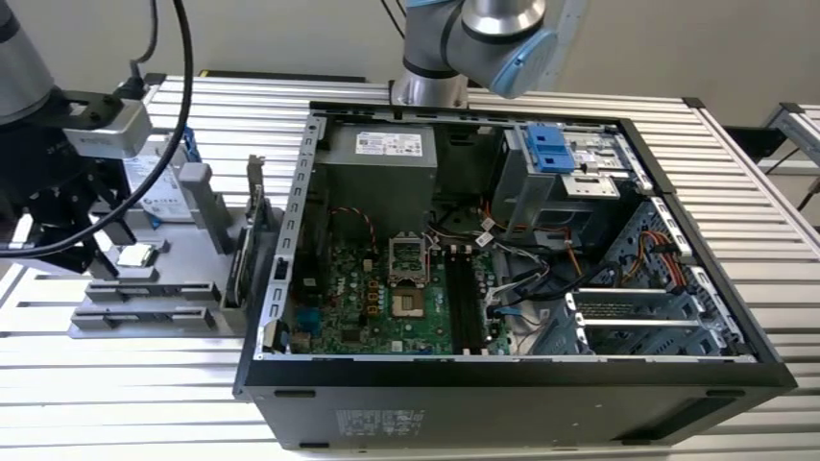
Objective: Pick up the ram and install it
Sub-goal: 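Pick up the ram and move it above insertion slot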
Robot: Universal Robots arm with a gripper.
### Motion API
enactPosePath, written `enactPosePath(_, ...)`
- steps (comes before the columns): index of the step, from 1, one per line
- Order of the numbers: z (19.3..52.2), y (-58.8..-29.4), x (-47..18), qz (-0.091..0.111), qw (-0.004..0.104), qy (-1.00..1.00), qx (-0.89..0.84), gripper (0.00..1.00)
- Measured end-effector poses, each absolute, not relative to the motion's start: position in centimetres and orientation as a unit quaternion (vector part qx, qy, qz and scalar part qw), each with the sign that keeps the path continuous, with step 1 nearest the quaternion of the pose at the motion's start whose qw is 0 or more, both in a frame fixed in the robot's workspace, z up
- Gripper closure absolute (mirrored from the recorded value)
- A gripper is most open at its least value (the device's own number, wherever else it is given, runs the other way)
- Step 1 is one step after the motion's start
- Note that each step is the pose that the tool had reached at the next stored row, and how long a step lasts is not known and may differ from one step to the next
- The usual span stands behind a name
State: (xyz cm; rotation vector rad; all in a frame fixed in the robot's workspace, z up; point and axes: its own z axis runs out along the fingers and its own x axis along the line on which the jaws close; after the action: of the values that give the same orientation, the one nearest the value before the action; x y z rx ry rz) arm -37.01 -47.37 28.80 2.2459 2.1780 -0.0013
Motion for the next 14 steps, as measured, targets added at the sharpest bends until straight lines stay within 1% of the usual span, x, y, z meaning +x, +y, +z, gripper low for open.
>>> enactPosePath(14, 27.75, -47.36, -37.01, -0.001, 0.008, 0.702, 0.712, 0.0)
